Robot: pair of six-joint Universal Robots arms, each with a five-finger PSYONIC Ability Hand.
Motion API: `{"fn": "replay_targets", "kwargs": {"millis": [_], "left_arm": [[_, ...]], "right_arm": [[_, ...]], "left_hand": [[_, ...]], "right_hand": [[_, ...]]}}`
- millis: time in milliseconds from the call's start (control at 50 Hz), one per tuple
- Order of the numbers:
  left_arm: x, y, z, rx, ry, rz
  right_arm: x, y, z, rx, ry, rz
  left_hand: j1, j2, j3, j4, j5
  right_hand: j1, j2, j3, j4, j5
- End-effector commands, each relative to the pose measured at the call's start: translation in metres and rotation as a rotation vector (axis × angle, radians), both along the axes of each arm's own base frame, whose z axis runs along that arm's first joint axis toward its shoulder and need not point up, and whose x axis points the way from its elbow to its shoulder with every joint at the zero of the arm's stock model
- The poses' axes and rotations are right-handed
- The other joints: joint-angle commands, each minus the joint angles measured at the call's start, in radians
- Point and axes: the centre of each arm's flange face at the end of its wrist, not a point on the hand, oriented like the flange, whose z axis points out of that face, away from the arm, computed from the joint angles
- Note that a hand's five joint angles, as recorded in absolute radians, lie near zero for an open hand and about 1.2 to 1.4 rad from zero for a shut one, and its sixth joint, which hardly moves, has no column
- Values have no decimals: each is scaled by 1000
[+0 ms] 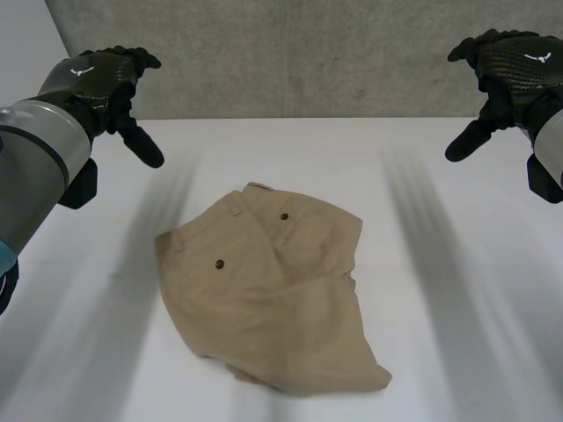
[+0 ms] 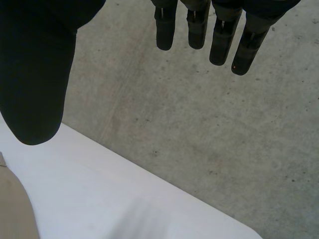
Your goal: Fold the shorts.
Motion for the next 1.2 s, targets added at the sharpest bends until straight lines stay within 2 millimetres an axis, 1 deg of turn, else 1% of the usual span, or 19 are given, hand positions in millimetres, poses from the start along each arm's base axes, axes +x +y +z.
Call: {"fn": "replay_targets", "kwargs": {"millis": [20, 120, 180, 200, 260, 300, 420, 440, 520, 780, 840, 880, 900, 960, 1040, 1120, 1140, 1180, 1200], "left_arm": [[4, -4, 1, -6, 3, 15], [5, -5, -3, 4, -2, 16], [3, -7, -9, 15, -8, 4], [2, -10, -12, 22, -9, -10], [-3, -20, -34, 80, -26, -37], [-9, -32, -59, 136, -41, -61], [-18, -54, -101, 187, -55, -79], [-21, -62, -117, 200, -59, -82], [-28, -77, -150, 227, -70, -90], [-48, -108, -199, 256, -52, -195], [-51, -113, -208, 266, -49, -200], [-52, -114, -210, 270, -48, -202], [-53, -113, -211, 271, -49, -205], [-54, -113, -210, 271, -44, -212], [-53, -114, -205, 258, -45, -202], [-49, -117, -164, 164, -25, -174], [-42, -120, -135, 93, -11, -130], [-33, -125, -109, 16, 4, -74], [-21, -131, -79, -86, 31, -6]], "right_arm": [[1, 0, -5, 8, 9, 7], [3, 3, -10, 11, 51, 29], [7, 5, -17, 5, 153, 76], [10, 9, -28, 7, 276, 131], [14, 12, -47, -1, 462, 204], [14, 12, -52, 0, 510, 207], [13, 9, -60, 32, 534, 173], [13, 9, -61, 36, 535, 176], [15, 8, -68, 55, 542, 183], [19, 11, -82, 92, 551, 208], [21, 11, -86, 99, 555, 215], [21, 11, -86, 101, 556, 214], [21, 11, -86, 101, 556, 214], [20, 10, -86, 100, 555, 212], [20, 10, -86, 101, 557, 213], [21, 10, -86, 100, 557, 215], [21, 10, -87, 102, 557, 215], [21, 10, -87, 103, 557, 217], [22, 11, -87, 101, 557, 218]], "left_hand": [[-6, -23, -35, -25, -44], [-3, -21, -32, -22, -41], [0, -18, -29, -19, -38], [0, -18, -29, -19, -38], [-10, -27, -39, -29, -47], [-6, -24, -35, -25, -44], [18, 0, -11, -2, -20], [32, 15, 3, 13, -6], [65, 47, 36, 45, 27], [141, 123, 112, 121, 103], [273, 255, 244, 253, 235], [425, 407, 396, 405, 387], [708, 690, 679, 688, 670], [1208, 1190, 1179, 1189, 1170], [1212, 1195, 1183, 1193, 1174], [1212, 1195, 1183, 1193, 1174], [1212, 1195, 1183, 1193, 1174], [1212, 1195, 1183, 1193, 1174], [1212, 1195, 1183, 1193, 1174]], "right_hand": [[-33, -48, -40, -64, -73], [-33, -48, -40, -64, -73], [-33, -48, -40, -64, -73], [-33, -48, -40, -64, -73], [-33, -48, -40, -64, -73], [-33, -48, -40, -64, -73], [-33, -48, -40, -64, -73], [-33, -48, -40, -64, -73], [-33, -48, -40, -64, -73], [-33, -48, -40, -64, -73], [-33, -48, -40, -64, -73], [-33, -48, -40, -64, -73], [-33, -48, -40, -64, -73], [-33, -48, -40, -64, -73], [-33, -48, -40, -64, -73], [-33, -48, -40, -64, -73], [-33, -48, -40, -64, -73], [-33, -48, -40, -64, -73], [-33, -48, -40, -64, -73]]}}
